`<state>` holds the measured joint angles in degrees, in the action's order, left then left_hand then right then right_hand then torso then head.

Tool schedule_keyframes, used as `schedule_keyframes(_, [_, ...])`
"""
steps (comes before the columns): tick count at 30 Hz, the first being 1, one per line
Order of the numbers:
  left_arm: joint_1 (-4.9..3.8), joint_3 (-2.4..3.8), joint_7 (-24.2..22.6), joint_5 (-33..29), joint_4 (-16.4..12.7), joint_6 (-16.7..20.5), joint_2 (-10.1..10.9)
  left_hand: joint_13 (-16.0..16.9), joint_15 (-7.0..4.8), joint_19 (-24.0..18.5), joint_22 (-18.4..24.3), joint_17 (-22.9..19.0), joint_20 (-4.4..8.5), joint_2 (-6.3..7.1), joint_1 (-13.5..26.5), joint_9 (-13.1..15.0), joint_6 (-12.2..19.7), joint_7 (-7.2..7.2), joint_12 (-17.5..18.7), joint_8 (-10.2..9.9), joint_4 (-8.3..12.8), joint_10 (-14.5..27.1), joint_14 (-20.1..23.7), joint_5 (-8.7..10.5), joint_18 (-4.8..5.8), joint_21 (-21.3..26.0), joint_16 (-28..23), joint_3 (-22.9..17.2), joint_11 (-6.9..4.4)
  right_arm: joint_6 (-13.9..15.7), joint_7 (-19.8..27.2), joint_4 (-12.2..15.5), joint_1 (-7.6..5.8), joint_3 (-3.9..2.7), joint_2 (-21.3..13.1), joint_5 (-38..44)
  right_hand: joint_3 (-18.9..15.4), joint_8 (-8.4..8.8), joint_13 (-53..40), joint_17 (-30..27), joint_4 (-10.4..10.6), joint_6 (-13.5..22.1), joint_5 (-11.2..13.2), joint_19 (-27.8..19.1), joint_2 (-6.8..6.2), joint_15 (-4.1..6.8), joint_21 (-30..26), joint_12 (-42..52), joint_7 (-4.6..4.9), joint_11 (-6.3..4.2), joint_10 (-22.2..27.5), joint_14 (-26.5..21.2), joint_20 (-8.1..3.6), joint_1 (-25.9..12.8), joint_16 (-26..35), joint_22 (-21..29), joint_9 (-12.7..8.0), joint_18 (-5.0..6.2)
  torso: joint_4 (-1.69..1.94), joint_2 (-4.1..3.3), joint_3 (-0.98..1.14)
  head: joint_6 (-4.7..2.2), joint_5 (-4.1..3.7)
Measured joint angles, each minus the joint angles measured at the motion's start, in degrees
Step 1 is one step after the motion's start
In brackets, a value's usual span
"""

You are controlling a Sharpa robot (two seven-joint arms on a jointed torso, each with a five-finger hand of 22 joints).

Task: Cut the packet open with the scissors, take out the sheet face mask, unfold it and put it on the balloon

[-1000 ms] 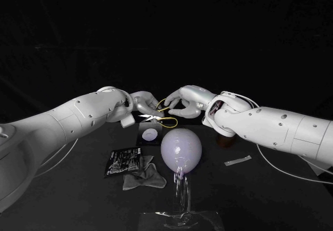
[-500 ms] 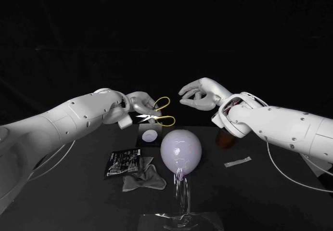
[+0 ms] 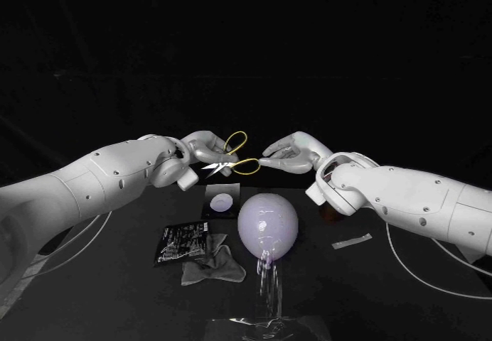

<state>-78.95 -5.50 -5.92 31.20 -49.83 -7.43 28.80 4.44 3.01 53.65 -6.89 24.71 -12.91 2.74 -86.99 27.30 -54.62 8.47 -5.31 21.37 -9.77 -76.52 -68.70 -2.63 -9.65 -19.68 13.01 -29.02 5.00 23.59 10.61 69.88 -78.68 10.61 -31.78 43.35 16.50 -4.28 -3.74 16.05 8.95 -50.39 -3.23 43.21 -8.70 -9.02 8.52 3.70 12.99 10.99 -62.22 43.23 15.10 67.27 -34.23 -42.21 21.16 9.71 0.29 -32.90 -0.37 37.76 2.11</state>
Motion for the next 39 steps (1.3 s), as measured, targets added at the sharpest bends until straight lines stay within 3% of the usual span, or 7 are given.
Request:
schedule_keyframes(7, [-0.01, 0.03, -0.4, -1.8, -1.2, 2.5, 0.3, -0.1, 0.00, 0.0, 0.0, 0.0, 0.00, 0.01, 0.0, 0.0, 0.1, -0.06, 0.0, 0.1, 0.0, 0.0, 0.0, 0.02, 0.01, 0.0, 0.0, 0.0, 0.00, -1.1, -1.4, -0.9, 0.49, 0.02, 1.6, -1.4, -5.8, 0.00, 0.1, -3.5, 1.9, 1.3, 0.0, 0.1, 1.93, -1.30, -4.5, 0.0, -0.53, 1.01, 2.6, -1.3, 0.71, 1.9, 4.6, 5.9, -2.3, 0.00, 0.01, 0.02, -0.04, -0.24, -0.20])
schedule_keyframes(20, [-0.01, 0.19, -0.8, -2.7, -3.8, 4.2, 1.5, -0.1, 0.09, 0.0, -0.1, 0.1, 0.00, 0.09, 0.1, 0.0, -0.1, 0.15, 0.0, 0.1, 0.0, -0.2, -0.1, 0.26, 0.40, -0.2, 0.0, 0.0, -0.20, -1.0, -2.2, -2.9, 1.17, 0.02, 3.6, -2.4, -6.6, 0.00, 0.0, -4.4, 2.3, 1.5, 0.1, 0.3, 4.60, -1.27, -4.6, 0.0, -0.45, 1.20, 2.9, -1.3, 0.90, 4.6, 4.9, 7.9, -3.2, -0.02, 0.12, -0.05, -0.07, -0.58, -0.41])
schedule_keyframes(26, [-0.01, 0.22, -0.8, -2.8, -4.7, 4.3, 1.7, -0.1, -0.11, 0.0, 0.0, 0.1, 0.00, 0.16, 0.2, 0.0, -0.1, 0.15, 0.2, 0.1, 0.0, -0.2, 0.1, 0.30, 0.40, -0.2, 0.0, 0.0, -0.20, -0.5, -1.8, -3.1, 1.21, 0.03, 3.9, -2.8, -4.1, -2.38, -0.3, -4.5, 0.9, -1.9, 0.4, 1.5, 8.90, 0.27, -4.6, 1.9, -0.13, -0.96, -1.4, 1.8, 0.46, 8.9, 4.3, 8.8, -2.8, -0.05, 0.12, -0.06, -0.07, -0.52, -0.33])
schedule_keyframes(30, [-0.02, 0.22, -0.9, -2.8, -5.2, 4.3, 1.8, -0.1, -0.11, 0.0, 0.0, 0.1, 0.00, 0.16, 0.2, 0.0, -0.1, 0.15, 0.2, 0.1, 0.0, -0.2, 0.1, 0.30, 0.41, -0.2, 0.0, 0.0, -0.20, 0.1, -1.3, -3.2, 1.22, 0.03, 4.2, -3.2, -0.9, -4.03, -0.5, -4.2, -0.6, -4.8, 0.4, 3.5, 10.33, 1.74, -3.9, 3.1, -1.61, -2.91, -5.2, 5.1, -0.49, 12.2, 3.3, 9.0, -2.4, -0.08, 0.08, -0.02, -0.06, -0.51, -0.27])
schedule_keyframes(34, [-0.04, 0.24, -0.9, -2.8, -5.7, 4.3, 1.9, -0.1, -0.11, 0.0, -0.1, 0.1, 0.00, 0.23, 0.2, 0.0, -0.1, 0.15, 0.2, 0.1, 0.0, -0.2, 0.1, 0.30, 0.41, -0.2, 0.0, 0.0, -0.21, 1.0, -0.7, -3.2, 1.24, 0.03, 4.3, -4.0, 3.0, -6.12, -1.0, -3.7, -3.7, -8.4, 0.5, 5.9, 10.32, 3.39, -2.6, 4.9, -3.53, -4.78, -10.1, 9.2, -2.04, 15.5, 2.4, 8.6, -1.6, -0.17, 0.05, 0.00, -0.03, -0.47, -0.27])
schedule_keyframes(35, [-0.05, 0.25, -0.9, -2.9, -5.8, 4.3, 1.9, -0.1, -0.11, 0.0, -0.1, 0.2, 0.00, 0.35, 0.4, 0.0, -0.1, 0.14, 0.2, 0.1, 0.2, -0.2, 0.1, 0.29, 0.42, -0.2, 0.0, -0.2, -0.21, 1.4, -0.5, -3.1, 1.24, 0.03, 4.3, -4.3, 4.9, -7.17, -1.2, -3.5, -5.0, -9.6, 0.6, 7.6, 10.07, 4.24, -1.3, 5.9, -4.00, -4.39, -11.4, 11.6, -2.92, 15.7, 2.0, 7.7, -0.9, 0.01, 0.05, 0.00, -0.03, -0.46, -0.29])
schedule_keyframes(39, [-0.08, 0.27, -1.1, -2.9, -6.0, 4.3, 1.9, -0.3, 0.23, -0.7, -0.2, 0.3, -0.10, 0.42, 0.4, 0.0, 0.1, 0.39, 0.9, 0.0, 0.6, -0.2, 1.1, 0.09, 0.42, -0.2, -0.4, -1.2, -0.19, 2.8, 0.1, -2.7, 1.29, 0.05, 4.1, -5.2, 7.8, -9.38, -1.4, -3.4, -4.6, -10.6, 0.8, 8.9, 9.32, 5.27, 1.3, 6.2, -4.76, -4.93, -13.8, 15.2, -4.06, 14.5, 3.1, 4.9, 0.7, 0.06, 0.03, 0.00, -0.03, -0.45, -0.29])
